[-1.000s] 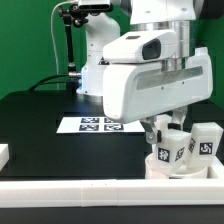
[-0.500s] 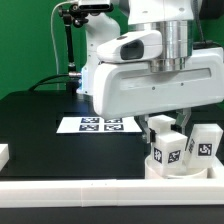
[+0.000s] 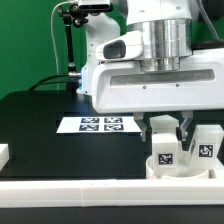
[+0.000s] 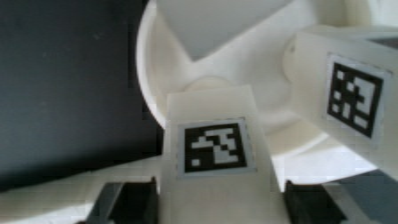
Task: Assemble stool
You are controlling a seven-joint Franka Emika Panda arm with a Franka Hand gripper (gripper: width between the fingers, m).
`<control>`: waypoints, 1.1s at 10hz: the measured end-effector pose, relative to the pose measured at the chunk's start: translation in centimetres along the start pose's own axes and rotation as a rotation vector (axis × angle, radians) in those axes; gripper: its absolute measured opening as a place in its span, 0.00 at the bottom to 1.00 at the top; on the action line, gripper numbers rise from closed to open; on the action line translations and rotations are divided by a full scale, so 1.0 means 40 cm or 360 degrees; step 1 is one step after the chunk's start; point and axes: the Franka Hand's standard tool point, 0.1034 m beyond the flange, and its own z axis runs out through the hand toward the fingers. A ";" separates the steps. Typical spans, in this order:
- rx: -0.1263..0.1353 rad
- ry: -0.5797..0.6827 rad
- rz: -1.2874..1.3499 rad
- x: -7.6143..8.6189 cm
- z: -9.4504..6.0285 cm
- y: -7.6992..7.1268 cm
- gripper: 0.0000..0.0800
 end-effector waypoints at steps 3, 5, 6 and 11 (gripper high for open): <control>0.0028 -0.0001 0.0460 0.003 -0.001 0.004 0.43; 0.0040 -0.0010 0.0779 0.002 -0.002 0.004 0.43; 0.0042 -0.0013 0.0944 0.001 -0.002 0.002 0.43; 0.0017 -0.0078 0.1455 -0.013 0.001 0.002 0.43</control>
Offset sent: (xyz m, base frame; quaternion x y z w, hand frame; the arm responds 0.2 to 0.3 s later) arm -0.0022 0.0010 -0.0015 0.0196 0.0034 0.2750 0.9612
